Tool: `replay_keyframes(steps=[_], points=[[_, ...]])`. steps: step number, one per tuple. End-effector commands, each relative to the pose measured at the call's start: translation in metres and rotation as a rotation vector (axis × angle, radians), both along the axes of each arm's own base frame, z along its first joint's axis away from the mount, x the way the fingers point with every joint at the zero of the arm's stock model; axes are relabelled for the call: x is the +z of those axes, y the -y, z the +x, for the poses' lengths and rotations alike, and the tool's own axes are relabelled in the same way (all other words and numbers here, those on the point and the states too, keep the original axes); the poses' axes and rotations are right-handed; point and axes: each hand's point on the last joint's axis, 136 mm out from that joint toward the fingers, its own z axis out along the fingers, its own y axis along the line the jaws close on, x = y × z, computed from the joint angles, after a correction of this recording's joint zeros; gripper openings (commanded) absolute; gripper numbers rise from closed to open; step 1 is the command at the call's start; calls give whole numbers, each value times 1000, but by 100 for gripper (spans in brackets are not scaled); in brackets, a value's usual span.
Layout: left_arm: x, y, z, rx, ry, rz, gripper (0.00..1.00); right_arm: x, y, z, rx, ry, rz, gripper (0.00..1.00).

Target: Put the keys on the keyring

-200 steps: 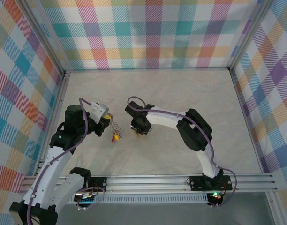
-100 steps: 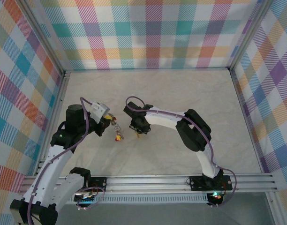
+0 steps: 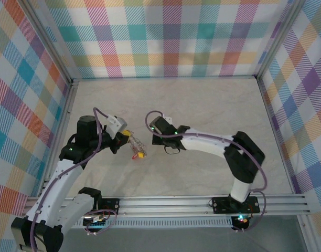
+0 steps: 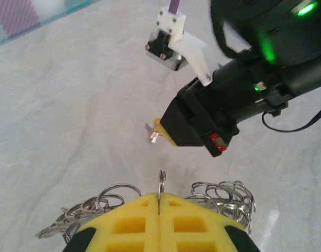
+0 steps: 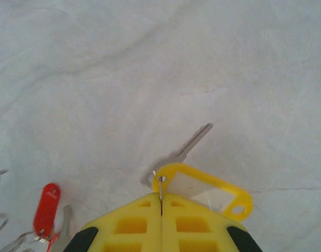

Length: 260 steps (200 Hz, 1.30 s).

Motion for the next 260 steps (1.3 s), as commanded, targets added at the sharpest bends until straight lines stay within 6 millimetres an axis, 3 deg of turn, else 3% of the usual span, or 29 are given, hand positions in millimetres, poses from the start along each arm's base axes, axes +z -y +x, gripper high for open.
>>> replay_keyframes(steps=[1, 49, 80, 121, 163, 209, 247, 260], points=[[24, 29, -8, -163, 65, -60, 0, 21, -7, -3, 248, 238, -12, 0], [22, 45, -13, -225, 57, -55, 0, 63, 16, -43, 518, 509, 74, 0], [15, 51, -15, -243, 36, -38, 0, 82, 28, -63, 698, 487, 155, 0], [20, 64, -24, -292, 66, -25, 0, 105, 39, -88, 947, 477, 208, 0], [18, 67, -20, -269, 61, -21, 0, 68, 63, -91, 986, 276, -12, 0], [16, 66, -21, -255, 82, -38, 0, 67, 86, -104, 1093, 372, -136, 0], [18, 64, -13, -218, 111, -40, 0, 1, 135, -107, 1087, -89, -426, 0], [17, 62, -11, -193, 112, -37, 0, -12, 155, -102, 1062, -173, -544, 0]])
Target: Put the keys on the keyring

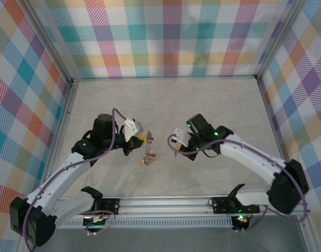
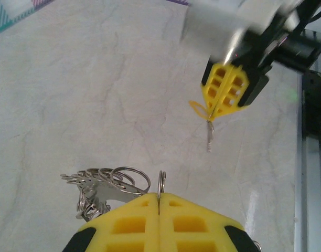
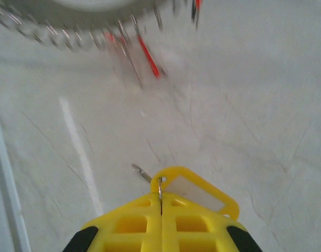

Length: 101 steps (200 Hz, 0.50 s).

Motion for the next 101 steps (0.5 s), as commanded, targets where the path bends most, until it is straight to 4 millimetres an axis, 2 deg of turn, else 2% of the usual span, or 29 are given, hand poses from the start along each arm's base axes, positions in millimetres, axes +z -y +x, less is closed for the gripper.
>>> replay_keyframes(steps=[1, 12, 38, 72, 101], points=[[17, 1, 6, 29, 72, -45, 0, -41, 57, -13, -23, -108, -352, 0], [16, -2, 9, 60, 81, -43, 0, -43, 64, -5, -40, -68, -394, 0], [16, -9, 13, 115, 93, -41, 0, -32, 60, 5, -25, 15, -379, 0], [16, -11, 12, 135, 97, -58, 0, -44, 81, -23, 46, -229, -557, 0], [18, -13, 12, 150, 105, -67, 0, -47, 70, 1, 10, -82, -545, 0]])
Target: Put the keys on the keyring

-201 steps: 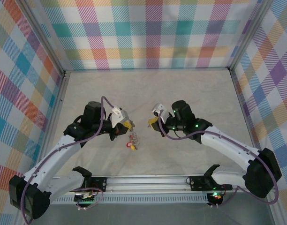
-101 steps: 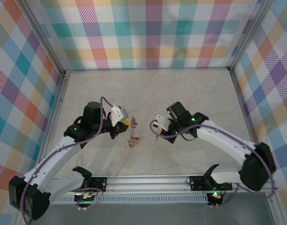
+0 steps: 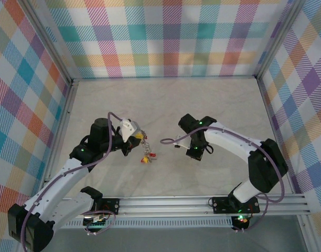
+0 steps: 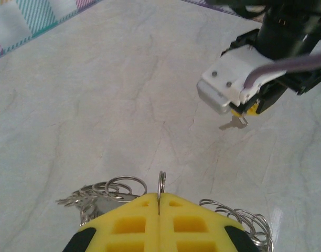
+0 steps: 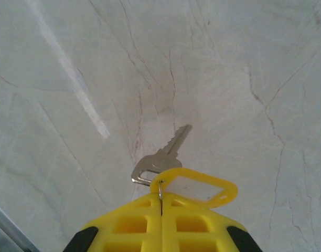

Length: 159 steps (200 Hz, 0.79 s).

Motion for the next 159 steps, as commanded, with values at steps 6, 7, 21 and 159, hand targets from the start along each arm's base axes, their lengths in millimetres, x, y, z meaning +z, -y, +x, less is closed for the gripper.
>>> replay_keyframes(steps=[6, 7, 21, 159], points=[[22, 1, 3, 16, 77, -54, 0, 1, 5, 1, 21, 37, -42, 0], [23, 1, 3, 16, 80, -55, 0, 1, 5, 1, 21, 35, -37, 0], [25, 1, 2, 17, 86, -58, 0, 1, -4, 3, 6, 40, 14, 0], [27, -7, 10, 79, 102, -35, 0, -59, -3, -6, -38, -13, -9, 13]])
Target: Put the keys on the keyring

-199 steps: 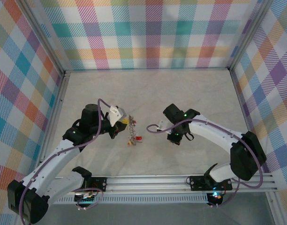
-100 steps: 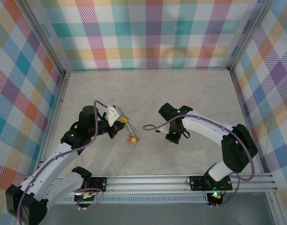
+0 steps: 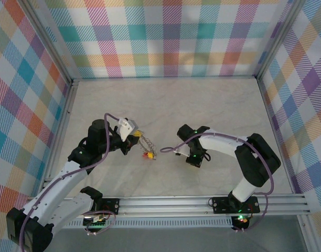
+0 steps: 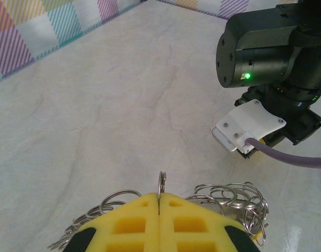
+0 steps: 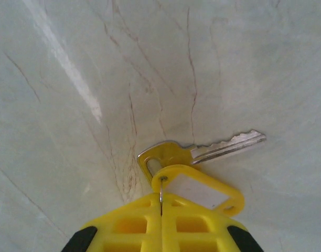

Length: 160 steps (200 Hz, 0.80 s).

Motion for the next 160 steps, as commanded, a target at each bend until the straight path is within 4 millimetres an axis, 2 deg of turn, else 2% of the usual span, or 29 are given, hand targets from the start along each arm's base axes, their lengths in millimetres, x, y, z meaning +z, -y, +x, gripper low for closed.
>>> replay_keyframes(steps=[1, 17, 54, 76, 99, 115, 125, 143, 160], points=[[19, 1, 3, 7, 57, -19, 0, 0, -9, 0, -5, -6, 35, 13], [20, 0, 4, 10, 60, -11, 0, 2, -8, -2, -4, -21, 49, 21], [25, -1, 4, 10, 68, 2, 0, 28, -21, 0, -97, -15, 224, 27], [24, -2, 3, 9, 71, 10, 0, 40, -20, 0, -108, -3, 288, 29], [26, -5, 3, 12, 85, 32, 0, 35, 0, 2, -130, -21, 237, 33], [26, -6, 3, 11, 88, 38, 0, 36, -6, -4, -166, -96, 255, 38], [26, -6, 3, 7, 84, 38, 0, 36, -9, 0, -218, -112, 250, 39], [26, -6, 4, 8, 82, 36, 0, 28, -1, 5, -305, -138, 151, 39], [25, -8, 4, 20, 75, 35, 0, 20, 6, 2, -335, -178, 77, 38]])
